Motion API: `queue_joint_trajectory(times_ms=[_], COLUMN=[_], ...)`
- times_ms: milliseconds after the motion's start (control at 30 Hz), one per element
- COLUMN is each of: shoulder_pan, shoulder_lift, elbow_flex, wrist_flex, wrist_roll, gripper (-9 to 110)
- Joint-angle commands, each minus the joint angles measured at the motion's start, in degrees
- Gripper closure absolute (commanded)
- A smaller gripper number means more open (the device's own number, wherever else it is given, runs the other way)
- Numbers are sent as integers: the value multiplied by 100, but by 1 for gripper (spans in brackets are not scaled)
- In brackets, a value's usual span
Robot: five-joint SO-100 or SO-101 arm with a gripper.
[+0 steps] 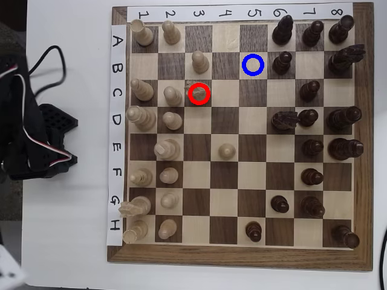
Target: Move the piece to destination
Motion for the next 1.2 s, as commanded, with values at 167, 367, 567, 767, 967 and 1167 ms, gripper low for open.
queue_joint_trajectory(times_ms=[167, 367, 567, 767, 967, 1167], shoulder_pan=[-1371, -2408, -3779, -5159, -6363, -7383], shoulder_lift=[-97, -290, -668, -1230, -1819, -1687], elbow_flex=[-1230, -2241, -3129, -4017, -4860, -4509], wrist_flex=[-35, 510, 1459, 2909, 4412, 4430], wrist_roll=[1670, 2698, 2944, 2821, 2663, 2751], gripper=[101, 101, 101, 101, 101, 101])
